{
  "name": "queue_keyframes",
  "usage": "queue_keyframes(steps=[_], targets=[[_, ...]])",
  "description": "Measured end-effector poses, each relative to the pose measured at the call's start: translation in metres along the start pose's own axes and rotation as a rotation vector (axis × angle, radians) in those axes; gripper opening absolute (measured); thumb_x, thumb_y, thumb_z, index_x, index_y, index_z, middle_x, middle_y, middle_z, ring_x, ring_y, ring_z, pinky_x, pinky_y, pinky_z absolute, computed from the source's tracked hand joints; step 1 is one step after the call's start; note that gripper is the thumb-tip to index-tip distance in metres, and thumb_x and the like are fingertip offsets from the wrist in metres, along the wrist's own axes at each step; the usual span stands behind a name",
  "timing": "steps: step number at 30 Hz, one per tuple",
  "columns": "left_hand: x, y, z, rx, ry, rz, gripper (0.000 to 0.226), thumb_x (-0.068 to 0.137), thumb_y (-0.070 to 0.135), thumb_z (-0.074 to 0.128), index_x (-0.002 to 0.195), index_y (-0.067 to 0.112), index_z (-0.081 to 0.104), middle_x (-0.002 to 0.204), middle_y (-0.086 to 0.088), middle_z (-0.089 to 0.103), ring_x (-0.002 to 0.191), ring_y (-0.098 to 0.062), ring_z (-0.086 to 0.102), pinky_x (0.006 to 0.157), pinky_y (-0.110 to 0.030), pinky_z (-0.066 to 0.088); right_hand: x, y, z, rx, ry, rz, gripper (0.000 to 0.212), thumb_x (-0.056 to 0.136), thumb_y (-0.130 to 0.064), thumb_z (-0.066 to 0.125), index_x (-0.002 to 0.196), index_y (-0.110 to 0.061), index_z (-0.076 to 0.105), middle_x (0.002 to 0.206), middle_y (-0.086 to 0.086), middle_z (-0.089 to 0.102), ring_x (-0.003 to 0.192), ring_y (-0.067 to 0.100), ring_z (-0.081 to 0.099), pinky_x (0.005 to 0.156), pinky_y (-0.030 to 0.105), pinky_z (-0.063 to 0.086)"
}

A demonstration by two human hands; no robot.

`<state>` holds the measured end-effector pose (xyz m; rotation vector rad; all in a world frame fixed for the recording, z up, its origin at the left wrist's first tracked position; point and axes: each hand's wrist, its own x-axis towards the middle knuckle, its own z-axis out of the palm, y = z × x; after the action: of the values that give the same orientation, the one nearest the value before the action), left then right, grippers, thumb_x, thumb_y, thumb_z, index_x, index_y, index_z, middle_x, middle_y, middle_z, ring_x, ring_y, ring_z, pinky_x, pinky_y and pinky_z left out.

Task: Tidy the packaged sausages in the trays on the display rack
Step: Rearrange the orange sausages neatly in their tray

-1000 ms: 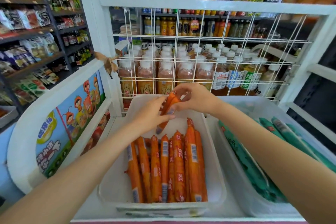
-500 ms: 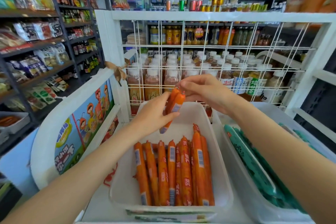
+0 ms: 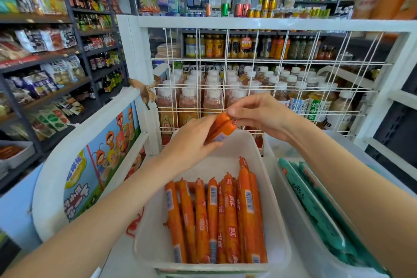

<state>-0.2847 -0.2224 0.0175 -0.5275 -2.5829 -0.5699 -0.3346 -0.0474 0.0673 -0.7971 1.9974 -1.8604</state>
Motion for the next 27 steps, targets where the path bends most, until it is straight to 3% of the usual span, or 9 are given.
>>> queue_keyframes(steps=[4, 7, 13, 19, 27], targets=[[-0.002, -0.003, -0.002, -0.011, 0.000, 0.003, 0.054, 0.085, 0.032, 0.061, 0.133, 0.020, 0.040, 0.123, 0.003, 0.055, 0.112, -0.018, 0.049, 0.086, -0.024, 0.034, 0.002, 0.002, 0.000, 0.044, -0.031, -0.003, 0.011, 0.078, -0.001, 0.060, 0.081, -0.002, 0.070, 0.077, 0.005, 0.072, 0.075, 0.014, 0.069, 0.067, 0.018, 0.055], [-0.002, -0.008, -0.003, -0.003, -0.004, -0.013, 0.054, 0.086, 0.032, 0.061, 0.134, 0.020, 0.040, 0.123, 0.003, 0.055, 0.113, -0.017, 0.049, 0.087, -0.021, 0.032, 0.003, 0.005, 0.001, 0.044, -0.045, -0.003, 0.016, 0.081, 0.004, 0.057, 0.091, -0.001, 0.067, 0.082, 0.003, 0.073, 0.080, 0.013, 0.070, 0.070, 0.018, 0.054], [0.001, -0.015, -0.003, 0.047, -0.002, -0.051, 0.057, 0.085, 0.035, 0.061, 0.136, 0.020, 0.039, 0.127, 0.003, 0.054, 0.117, -0.017, 0.048, 0.092, -0.022, 0.033, 0.002, 0.005, 0.000, 0.051, -0.159, 0.041, 0.032, 0.072, -0.009, 0.063, 0.104, -0.006, 0.064, 0.097, 0.005, 0.071, 0.093, 0.015, 0.067, 0.078, 0.021, 0.054], [0.002, -0.009, -0.004, 0.042, 0.045, -0.046, 0.052, 0.086, 0.035, 0.060, 0.132, 0.017, 0.042, 0.121, 0.001, 0.057, 0.111, -0.017, 0.051, 0.084, -0.019, 0.032, 0.003, 0.007, 0.000, 0.073, -0.112, 0.004, 0.028, 0.080, 0.000, 0.058, 0.108, -0.001, 0.062, 0.103, 0.011, 0.067, 0.094, 0.018, 0.067, 0.079, 0.021, 0.054], [-0.003, -0.009, -0.003, 0.077, 0.039, -0.038, 0.053, 0.086, 0.032, 0.061, 0.132, 0.018, 0.040, 0.124, 0.001, 0.055, 0.115, -0.018, 0.048, 0.089, -0.023, 0.033, 0.001, 0.007, 0.001, -0.008, -0.100, 0.013, 0.022, 0.085, 0.007, 0.053, 0.102, -0.003, 0.064, 0.100, 0.008, 0.066, 0.089, 0.016, 0.067, 0.080, 0.024, 0.055]])
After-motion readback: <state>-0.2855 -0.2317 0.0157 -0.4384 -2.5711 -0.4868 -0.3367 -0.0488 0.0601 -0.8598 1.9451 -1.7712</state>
